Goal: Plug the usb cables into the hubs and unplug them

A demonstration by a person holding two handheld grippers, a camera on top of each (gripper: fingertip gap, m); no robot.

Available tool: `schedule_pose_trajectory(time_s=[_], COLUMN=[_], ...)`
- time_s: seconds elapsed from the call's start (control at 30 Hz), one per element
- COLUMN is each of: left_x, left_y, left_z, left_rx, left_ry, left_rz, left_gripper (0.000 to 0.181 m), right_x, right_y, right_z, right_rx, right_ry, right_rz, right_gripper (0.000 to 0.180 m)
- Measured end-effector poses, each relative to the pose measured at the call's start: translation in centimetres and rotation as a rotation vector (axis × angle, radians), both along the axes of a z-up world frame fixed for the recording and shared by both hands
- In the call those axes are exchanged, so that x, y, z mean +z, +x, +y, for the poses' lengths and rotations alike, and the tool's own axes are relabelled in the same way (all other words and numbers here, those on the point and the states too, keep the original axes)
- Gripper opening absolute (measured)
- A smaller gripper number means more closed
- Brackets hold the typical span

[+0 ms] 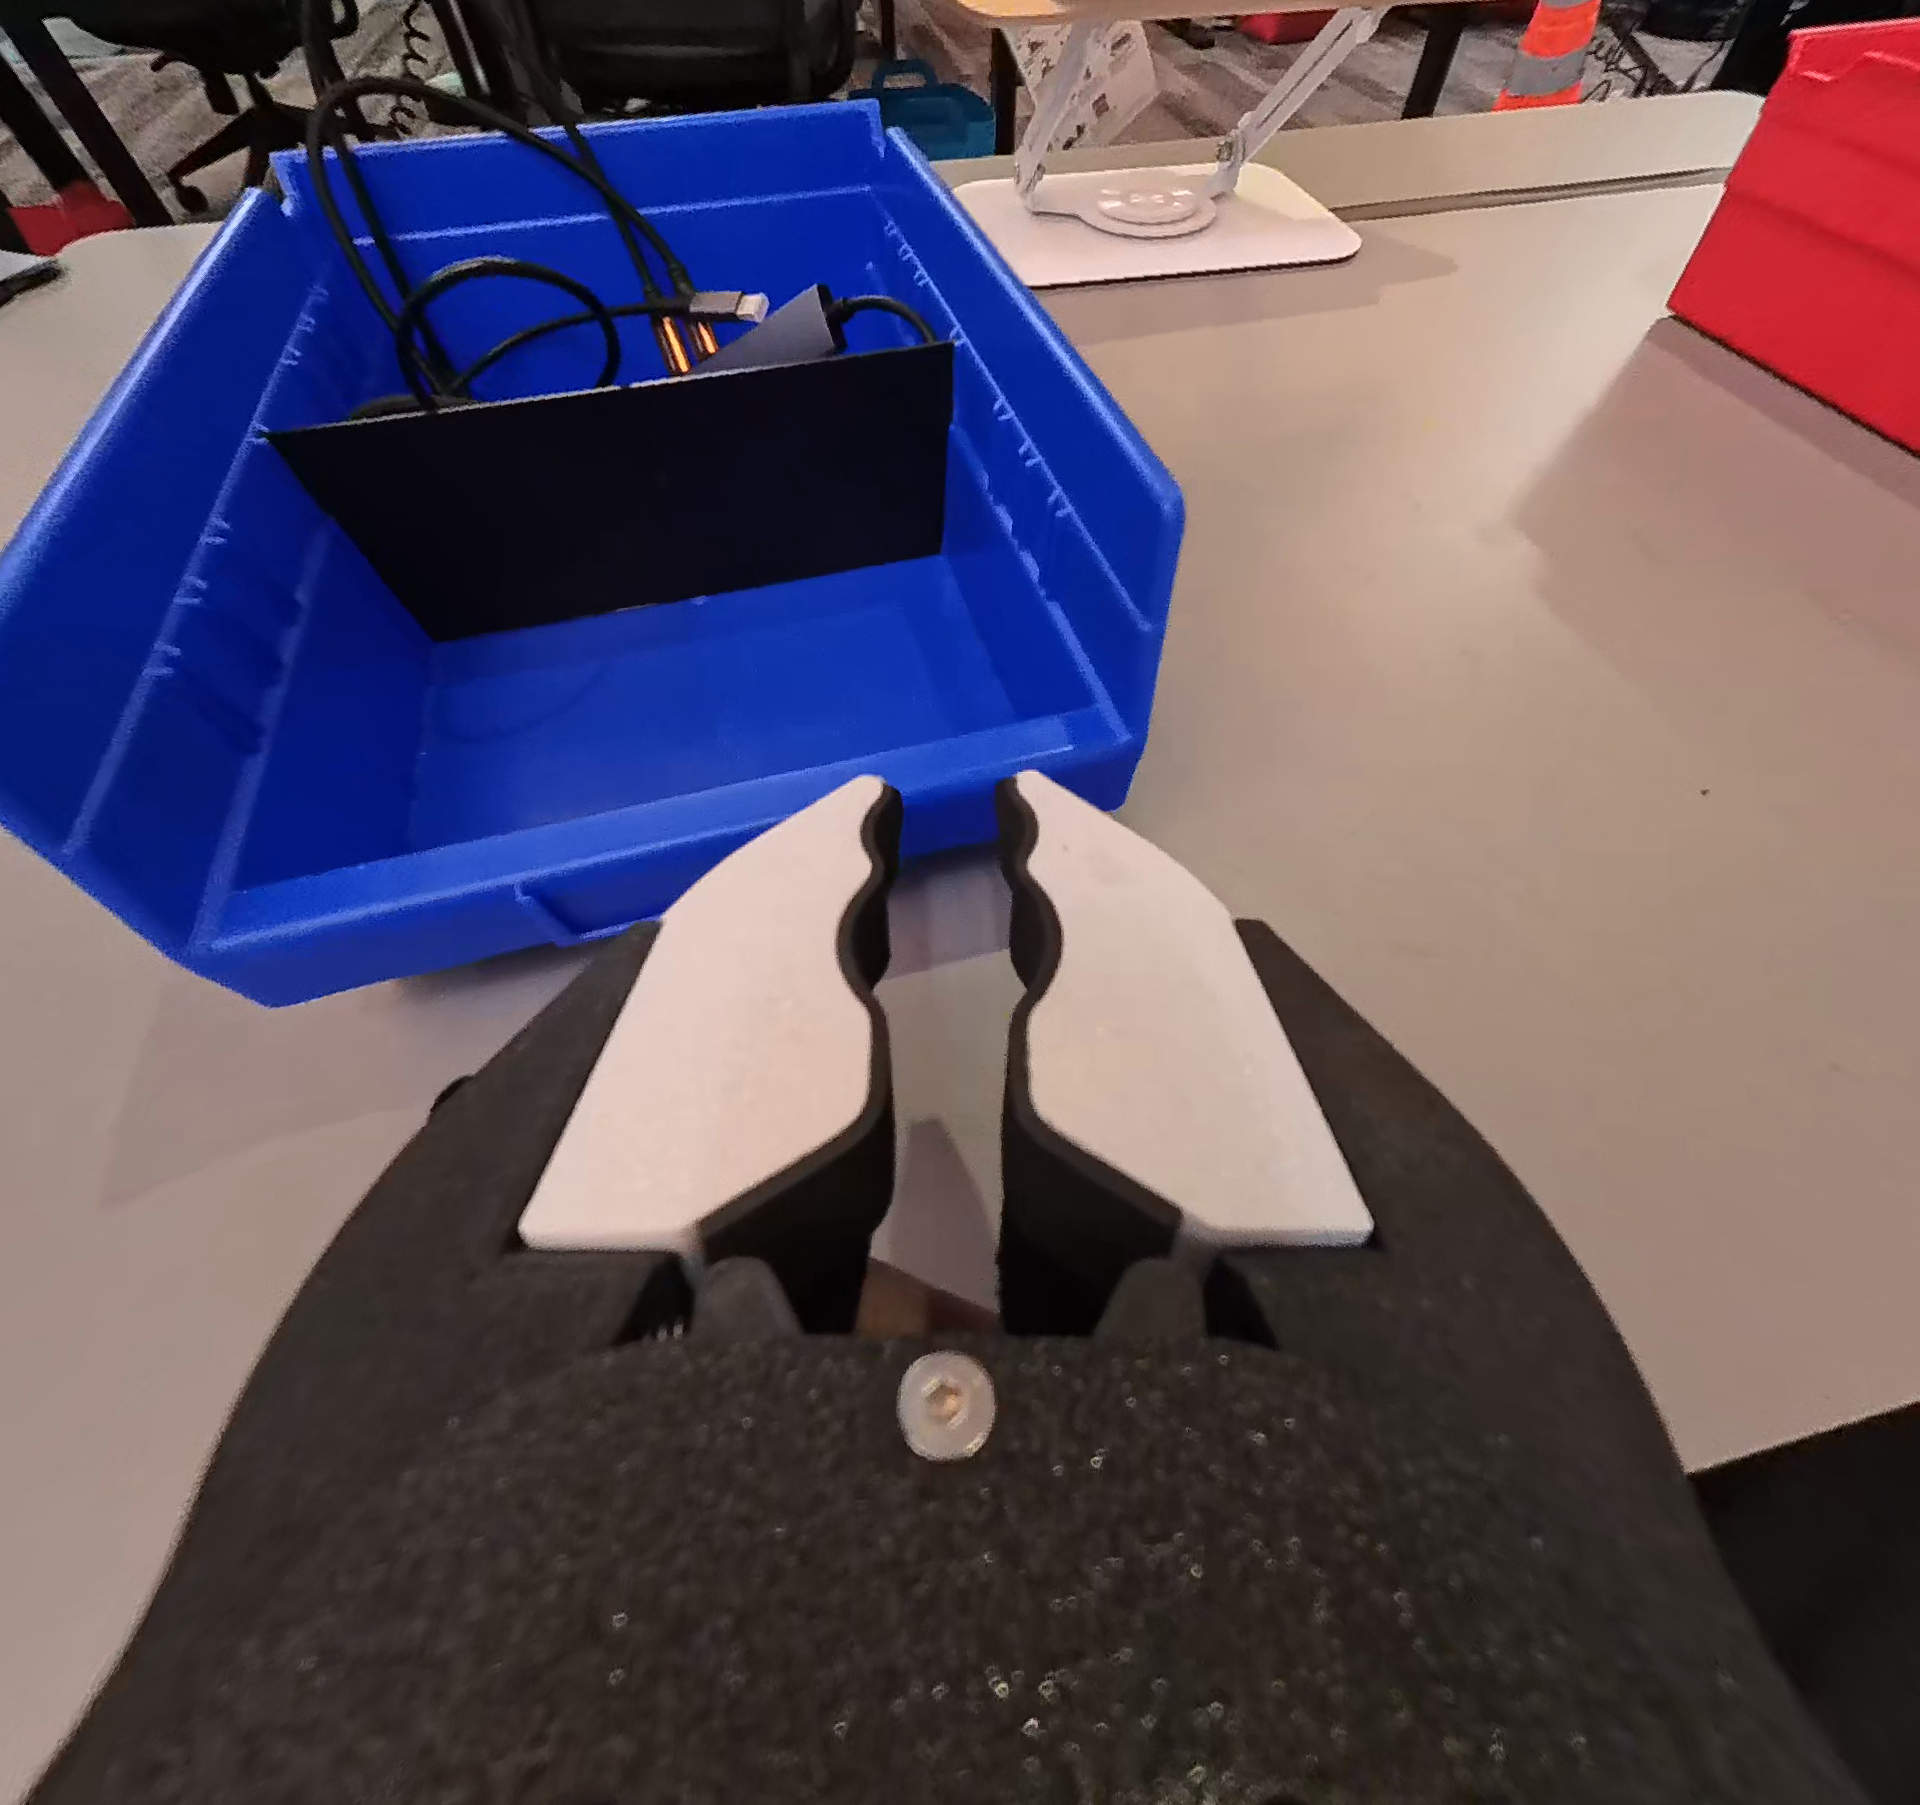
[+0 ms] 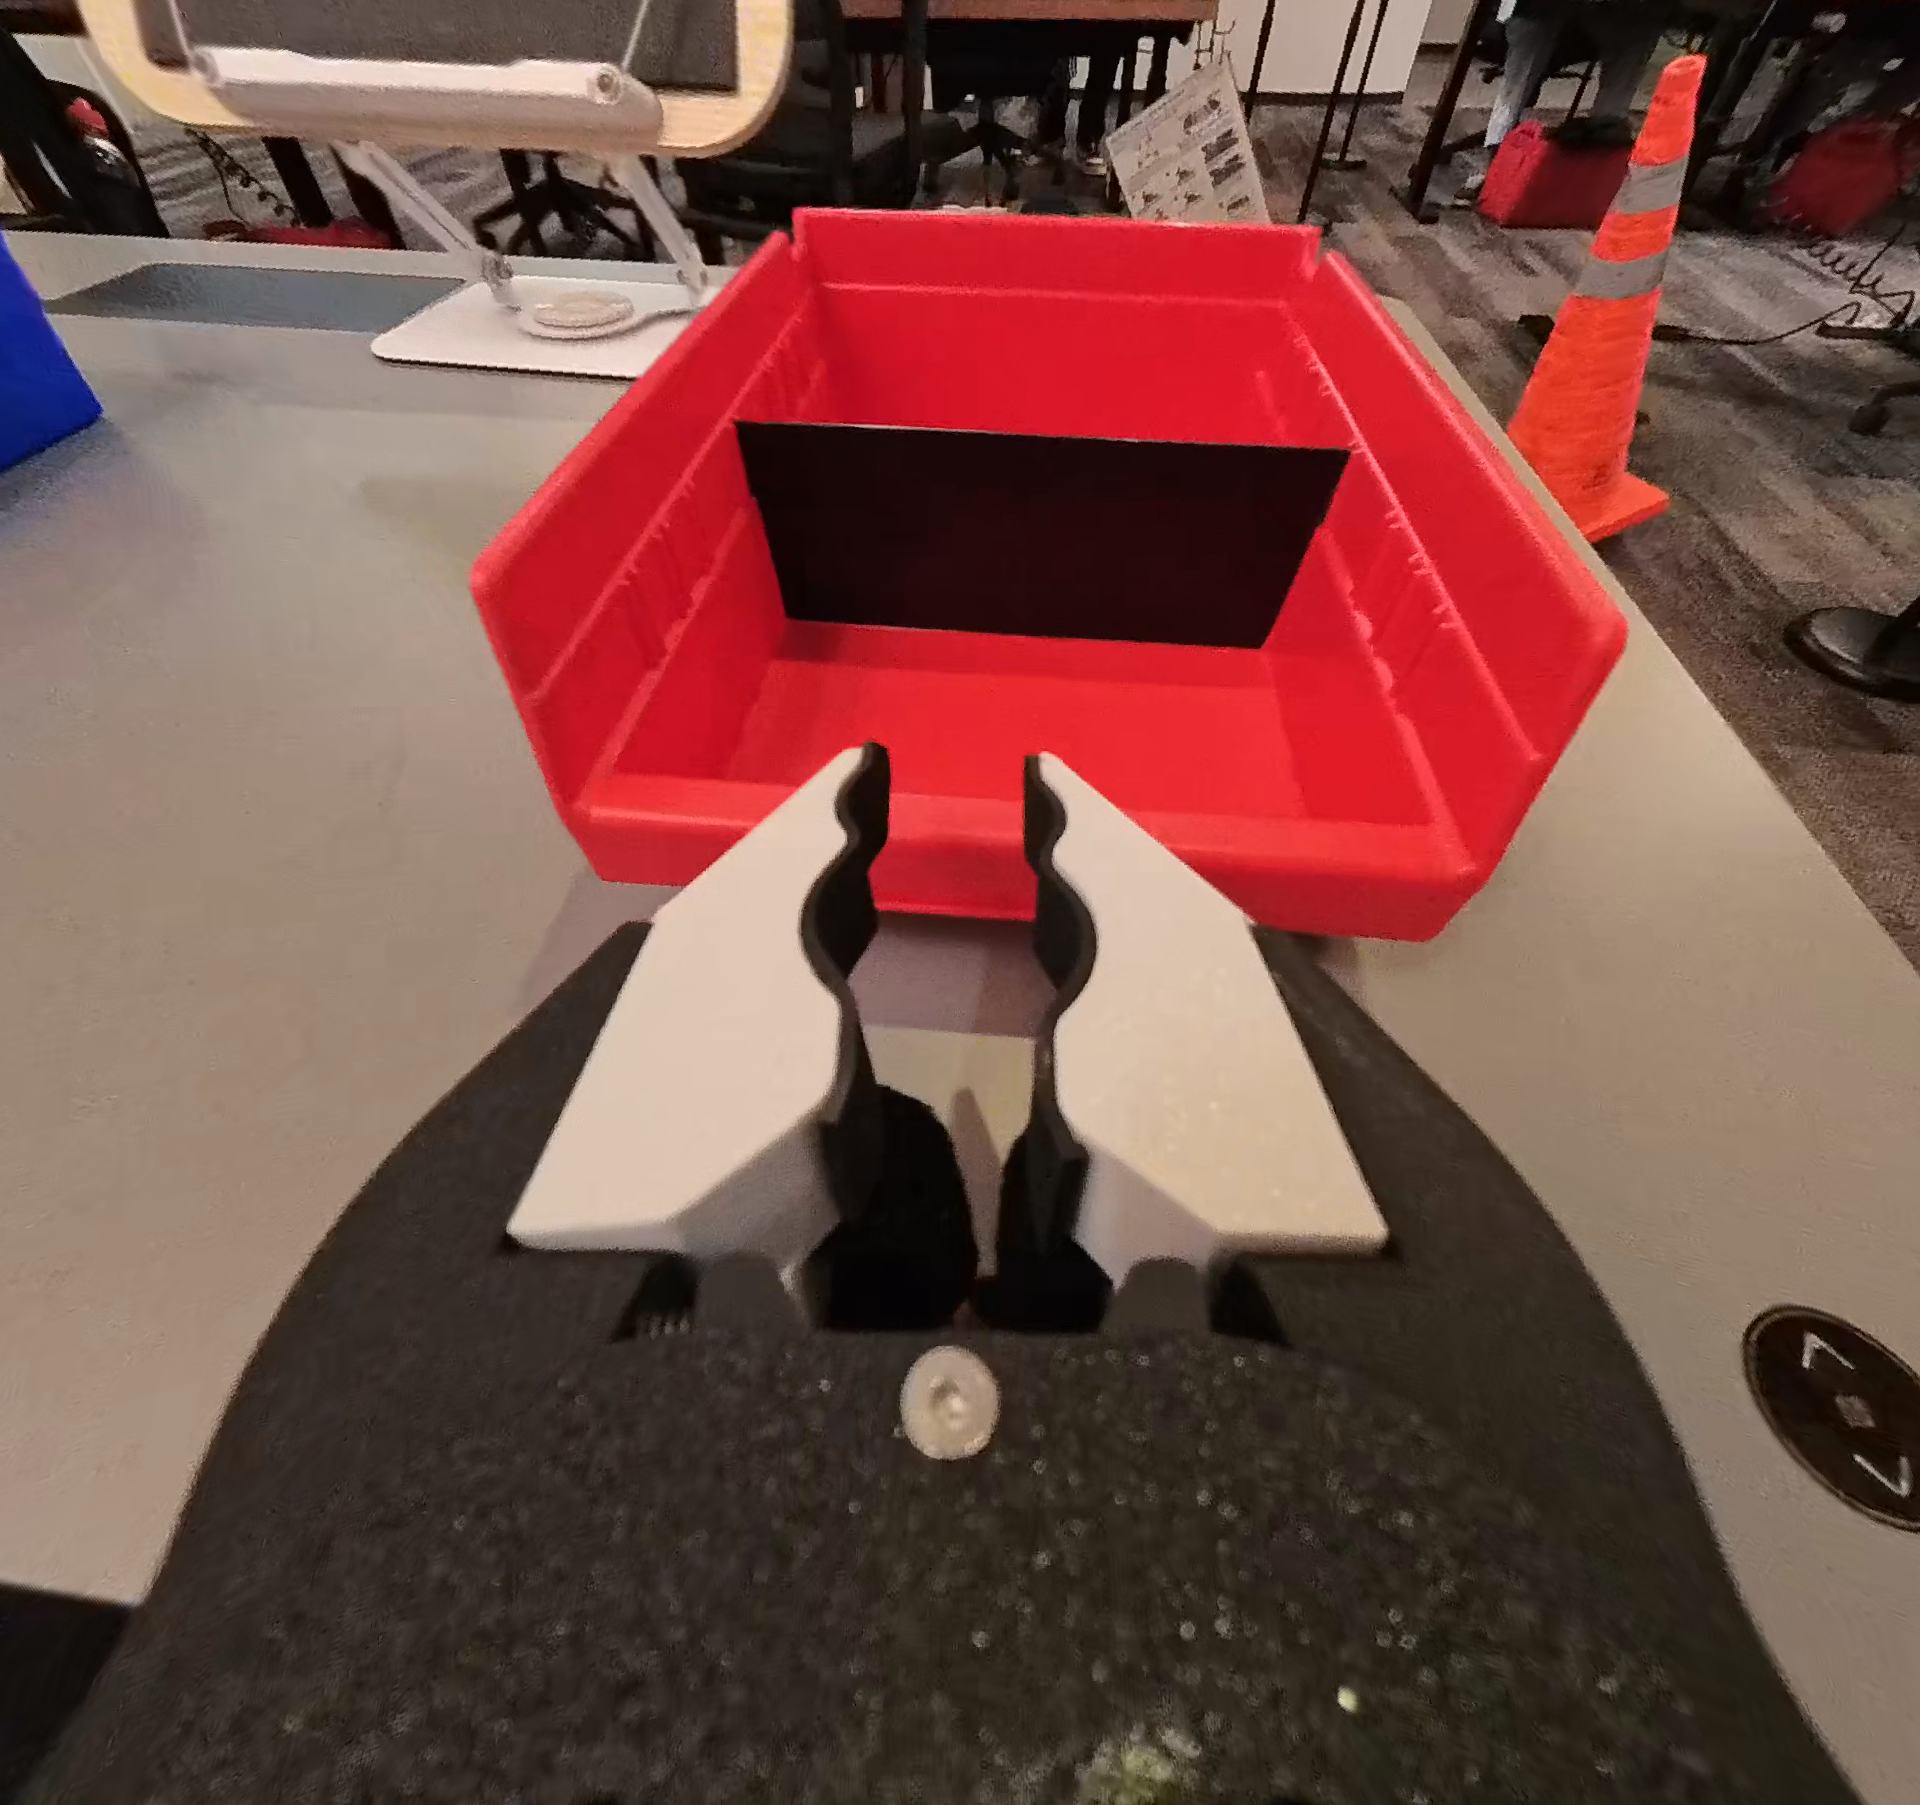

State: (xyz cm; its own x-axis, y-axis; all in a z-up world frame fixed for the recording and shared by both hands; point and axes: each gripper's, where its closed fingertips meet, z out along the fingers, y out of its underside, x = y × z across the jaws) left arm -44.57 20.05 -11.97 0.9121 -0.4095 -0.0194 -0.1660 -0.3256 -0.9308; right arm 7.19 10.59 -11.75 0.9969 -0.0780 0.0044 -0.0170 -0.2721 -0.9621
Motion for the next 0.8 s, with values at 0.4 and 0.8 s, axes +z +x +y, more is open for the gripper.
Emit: schedule_pose_trajectory(time_s=[0.4, 0.8], left_x=[0.4, 4.1], left_y=[1.3, 2.0], left_z=[-0.1, 5.2], left_rx=[-0.054, -0.294], left_ry=[0.001, -0.009], left_rz=[-0.037, 0.261], left_gripper=[0.024, 0.028], right_x=[1.9, 0.9], right_y=[-6.2, -18.6], right_z=[-0.1, 0.2], right_rx=[0.122, 0.539], right_ry=[0.075, 0.051], right_rz=[-0.038, 0.129], right_gripper=[0.024, 0.024])
